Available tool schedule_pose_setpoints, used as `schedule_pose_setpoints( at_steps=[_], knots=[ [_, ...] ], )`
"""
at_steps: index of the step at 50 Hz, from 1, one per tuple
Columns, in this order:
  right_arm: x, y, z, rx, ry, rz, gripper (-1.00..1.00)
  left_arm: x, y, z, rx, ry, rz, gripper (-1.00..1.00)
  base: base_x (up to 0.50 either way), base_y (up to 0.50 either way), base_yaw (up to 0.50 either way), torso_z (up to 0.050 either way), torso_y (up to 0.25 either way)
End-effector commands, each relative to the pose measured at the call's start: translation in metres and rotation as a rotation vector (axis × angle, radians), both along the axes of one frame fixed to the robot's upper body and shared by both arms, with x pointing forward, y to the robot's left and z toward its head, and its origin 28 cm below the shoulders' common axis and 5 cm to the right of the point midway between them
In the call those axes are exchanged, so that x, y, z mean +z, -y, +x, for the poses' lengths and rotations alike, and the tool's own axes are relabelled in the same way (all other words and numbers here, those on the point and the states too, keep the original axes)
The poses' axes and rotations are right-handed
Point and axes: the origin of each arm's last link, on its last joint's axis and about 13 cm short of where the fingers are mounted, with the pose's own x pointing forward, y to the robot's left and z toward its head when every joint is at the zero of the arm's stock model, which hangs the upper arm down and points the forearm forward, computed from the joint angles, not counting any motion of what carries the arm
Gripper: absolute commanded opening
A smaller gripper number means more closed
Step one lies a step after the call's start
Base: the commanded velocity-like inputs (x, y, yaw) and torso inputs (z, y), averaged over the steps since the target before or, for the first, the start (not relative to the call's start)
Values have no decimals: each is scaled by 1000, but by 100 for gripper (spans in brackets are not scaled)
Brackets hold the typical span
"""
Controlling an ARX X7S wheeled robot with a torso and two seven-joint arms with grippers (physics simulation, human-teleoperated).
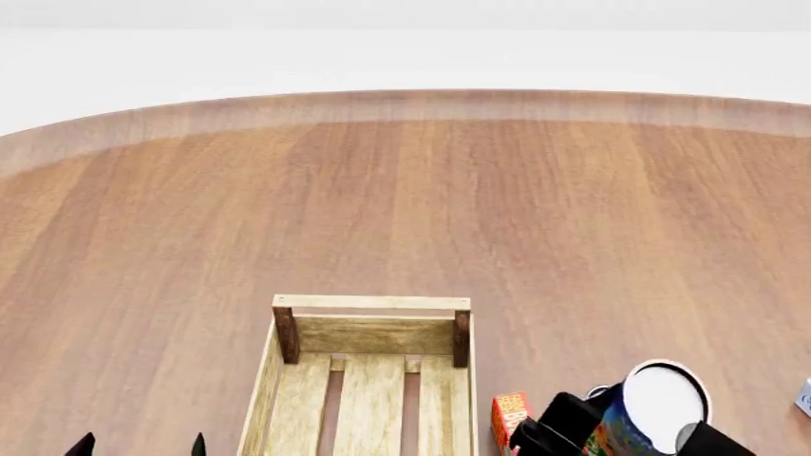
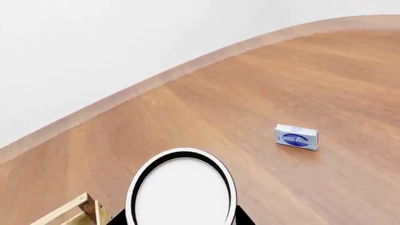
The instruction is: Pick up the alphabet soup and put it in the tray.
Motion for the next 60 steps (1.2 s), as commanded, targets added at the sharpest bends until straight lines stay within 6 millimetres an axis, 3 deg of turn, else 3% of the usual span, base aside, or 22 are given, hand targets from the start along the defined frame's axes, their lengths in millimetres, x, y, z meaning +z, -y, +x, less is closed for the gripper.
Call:
schedule_pose_setpoints(
  at_steps=[1, 23, 60],
  knots=[
    [15, -18, 5, 139, 60, -37, -100, 0, 0, 1, 1, 2, 0, 100, 0, 0, 0, 0, 0],
    [-1, -45, 27, 302, 43, -21, -100, 1, -1, 1, 4, 0, -4, 100, 0, 0, 0, 0, 1],
    [-51, -90, 67, 600, -4, -76, -100, 1, -1, 1, 6, 3, -5, 100, 0, 0, 0, 0, 1]
  ],
)
